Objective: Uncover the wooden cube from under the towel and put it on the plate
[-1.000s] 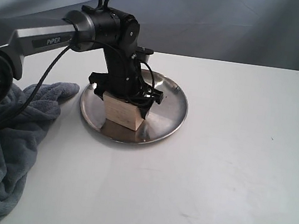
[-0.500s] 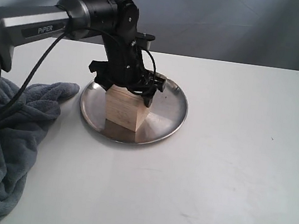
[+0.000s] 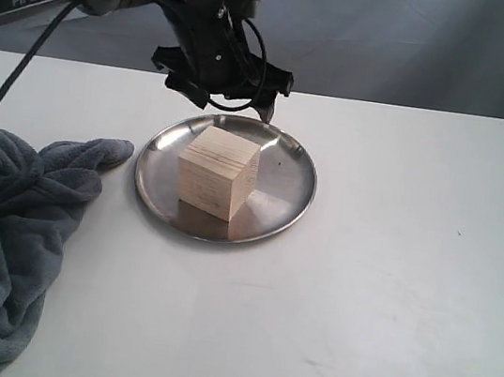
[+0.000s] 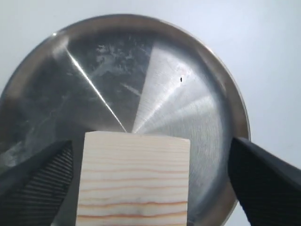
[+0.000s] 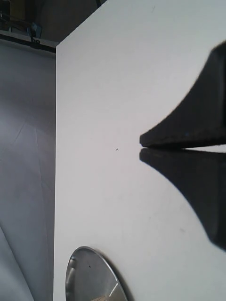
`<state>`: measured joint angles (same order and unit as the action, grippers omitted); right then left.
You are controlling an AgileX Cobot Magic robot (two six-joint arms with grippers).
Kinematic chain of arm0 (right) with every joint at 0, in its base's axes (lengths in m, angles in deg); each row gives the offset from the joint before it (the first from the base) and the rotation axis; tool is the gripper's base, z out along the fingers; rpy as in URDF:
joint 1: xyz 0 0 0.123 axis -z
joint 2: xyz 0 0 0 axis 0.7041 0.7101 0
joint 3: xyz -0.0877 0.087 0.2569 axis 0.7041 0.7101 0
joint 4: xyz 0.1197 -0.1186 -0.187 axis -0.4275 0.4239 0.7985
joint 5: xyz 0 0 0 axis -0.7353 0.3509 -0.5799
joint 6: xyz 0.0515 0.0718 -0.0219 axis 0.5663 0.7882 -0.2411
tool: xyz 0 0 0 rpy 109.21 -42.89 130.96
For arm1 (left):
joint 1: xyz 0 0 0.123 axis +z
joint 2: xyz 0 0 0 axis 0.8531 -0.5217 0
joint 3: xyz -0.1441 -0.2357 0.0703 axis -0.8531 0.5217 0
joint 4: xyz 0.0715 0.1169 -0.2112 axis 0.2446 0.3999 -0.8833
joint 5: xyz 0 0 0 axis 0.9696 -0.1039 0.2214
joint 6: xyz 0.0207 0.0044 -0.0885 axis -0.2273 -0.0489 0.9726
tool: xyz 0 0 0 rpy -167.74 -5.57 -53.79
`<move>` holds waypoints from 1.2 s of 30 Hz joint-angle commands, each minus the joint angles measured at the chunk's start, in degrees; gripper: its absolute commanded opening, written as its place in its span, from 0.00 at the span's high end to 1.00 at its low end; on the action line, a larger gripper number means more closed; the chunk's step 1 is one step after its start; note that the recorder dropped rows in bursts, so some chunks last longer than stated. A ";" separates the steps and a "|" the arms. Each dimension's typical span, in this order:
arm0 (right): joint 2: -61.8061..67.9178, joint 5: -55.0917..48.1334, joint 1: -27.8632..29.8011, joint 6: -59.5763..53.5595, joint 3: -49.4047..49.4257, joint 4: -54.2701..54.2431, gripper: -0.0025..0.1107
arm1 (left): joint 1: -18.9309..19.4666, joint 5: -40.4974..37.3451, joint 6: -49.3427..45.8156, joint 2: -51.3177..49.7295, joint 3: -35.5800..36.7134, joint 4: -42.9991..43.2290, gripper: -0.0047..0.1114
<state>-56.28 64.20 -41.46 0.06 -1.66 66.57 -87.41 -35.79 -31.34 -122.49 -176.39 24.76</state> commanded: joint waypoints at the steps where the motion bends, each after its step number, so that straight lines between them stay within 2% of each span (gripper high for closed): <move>1: -0.25 0.03 0.12 0.16 0.21 -0.38 0.98 | -0.02 1.35 0.46 2.43 -0.43 2.07 0.28; 4: -0.25 0.03 0.12 0.16 0.21 -0.38 0.98 | -0.02 0.88 0.46 3.48 -0.43 3.42 0.41; 10: -0.25 0.03 0.12 0.16 0.21 -0.38 0.98 | -0.02 -2.97 0.43 4.84 -0.43 5.28 0.76; 14: -0.25 0.03 0.12 0.16 0.21 -0.38 0.98 | -0.02 -6.56 0.43 5.98 -0.43 9.70 0.96; 19: -0.25 0.03 0.12 0.16 0.21 -0.38 0.98 | 2.26 -13.21 0.68 6.35 -0.43 11.06 0.96; 31: -0.25 0.03 0.12 0.16 0.21 -0.38 0.98 | 13.65 -13.28 0.42 6.61 -0.19 8.41 0.96; 36: -0.25 0.03 0.12 0.16 0.21 -0.38 0.98 | 17.60 -13.28 0.28 12.18 7.42 14.34 0.96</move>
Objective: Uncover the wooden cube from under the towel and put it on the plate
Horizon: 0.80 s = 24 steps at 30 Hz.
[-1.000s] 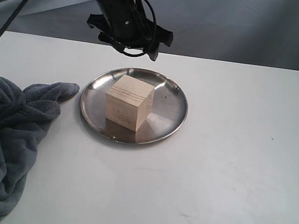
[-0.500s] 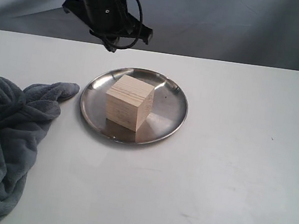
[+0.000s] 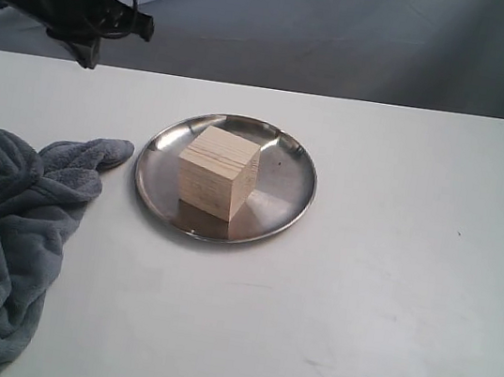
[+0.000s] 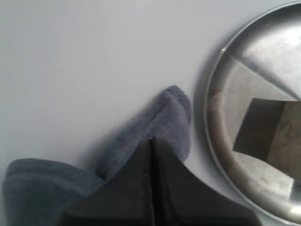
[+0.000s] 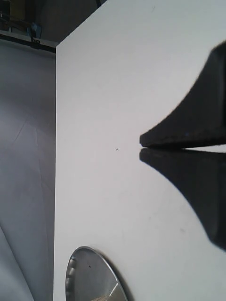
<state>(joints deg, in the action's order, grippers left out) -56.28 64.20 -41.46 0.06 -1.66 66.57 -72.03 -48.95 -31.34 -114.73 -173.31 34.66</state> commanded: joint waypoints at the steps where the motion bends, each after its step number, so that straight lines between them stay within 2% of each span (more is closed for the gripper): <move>1: -0.25 0.03 0.12 0.16 0.21 -0.38 0.98 | 3.38 -0.13 0.26 5.87 6.15 4.79 0.96; 6: -0.25 0.03 0.12 0.16 0.21 -0.38 0.98 | 11.72 -0.13 0.26 12.92 14.72 4.41 0.96; 13: -0.25 0.03 0.12 0.16 0.21 -0.38 0.98 | 19.94 -0.13 0.40 19.43 20.87 -0.57 0.96; 16: -0.25 0.03 0.12 0.16 0.21 -0.38 0.98 | 21.45 -0.13 0.40 22.06 22.84 -0.17 0.96; 21: -0.25 0.03 0.12 0.16 0.21 -0.38 0.98 | 21.47 -0.13 0.40 27.46 28.41 -0.08 0.96; 24: -0.25 0.03 0.12 0.16 0.21 -0.38 0.98 | 21.47 3.25 0.40 31.14 33.37 -0.08 0.96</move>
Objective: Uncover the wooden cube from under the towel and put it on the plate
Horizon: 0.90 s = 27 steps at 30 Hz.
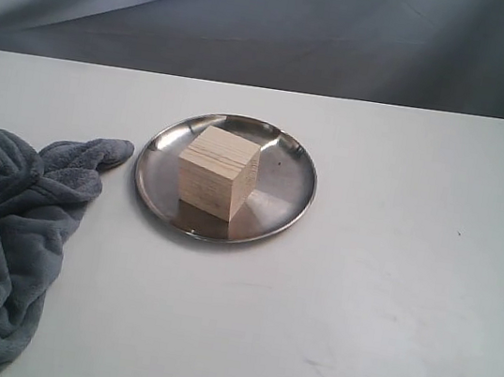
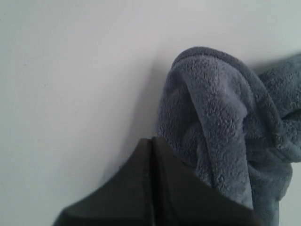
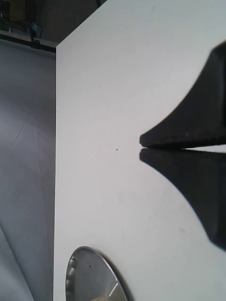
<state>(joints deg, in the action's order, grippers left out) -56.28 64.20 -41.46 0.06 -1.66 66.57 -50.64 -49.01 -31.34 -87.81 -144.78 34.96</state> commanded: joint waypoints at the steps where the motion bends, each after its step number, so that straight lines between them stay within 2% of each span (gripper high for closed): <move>1: -0.25 0.03 0.12 0.16 0.21 -0.38 0.98 | 0.08 4.79 0.40 5.57 6.62 -0.38 0.96; 8: -0.25 0.03 0.12 0.16 0.21 -0.38 0.98 | 0.08 13.13 0.52 14.74 17.03 -4.09 0.96; 17: -0.25 0.03 0.12 0.16 0.21 -0.38 0.98 | 0.08 24.74 0.52 27.10 29.08 -4.30 0.96; 21: -0.25 0.03 0.12 0.16 0.21 -0.38 0.98 | 0.08 28.01 0.40 35.66 33.86 -4.73 0.96; 27: -0.25 0.03 0.12 0.16 0.21 -0.38 0.98 | 0.08 38.18 -4.28 52.01 42.71 -8.37 0.96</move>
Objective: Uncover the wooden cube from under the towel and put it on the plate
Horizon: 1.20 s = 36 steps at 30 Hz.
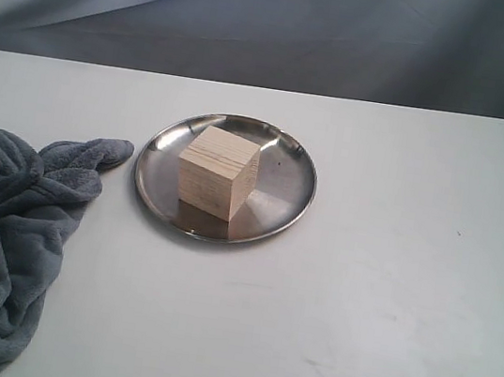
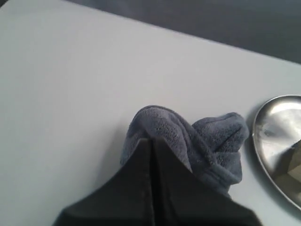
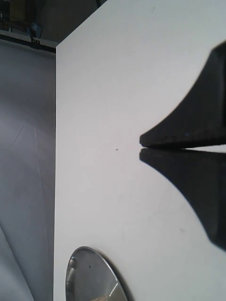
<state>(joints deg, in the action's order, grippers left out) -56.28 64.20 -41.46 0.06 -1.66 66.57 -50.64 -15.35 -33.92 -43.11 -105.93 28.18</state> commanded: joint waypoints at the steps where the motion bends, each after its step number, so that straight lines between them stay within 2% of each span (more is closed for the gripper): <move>1: -0.25 0.03 0.12 0.16 0.21 -0.38 0.98 | 0.08 4.81 -1.70 9.09 4.52 -1.60 0.96; 8: -0.25 0.03 0.12 0.16 0.21 -0.38 0.98 | 0.08 5.37 -2.99 24.96 5.98 -1.60 0.96; 23: -0.25 0.03 0.12 0.16 0.21 -0.38 0.98 | 0.08 7.14 -3.19 44.74 5.98 -1.60 0.96; 31: -0.25 0.03 0.12 0.16 0.21 -0.38 0.98 | 0.08 8.01 -3.19 49.61 5.68 -1.60 0.96; 36: -0.25 0.03 0.12 0.16 0.21 -0.38 0.98 | 0.08 8.09 -6.20 49.61 2.29 -6.88 0.96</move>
<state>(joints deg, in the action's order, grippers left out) -56.28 64.20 -41.46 0.06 -1.66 66.57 -50.64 -7.92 -37.62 6.50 -101.96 23.94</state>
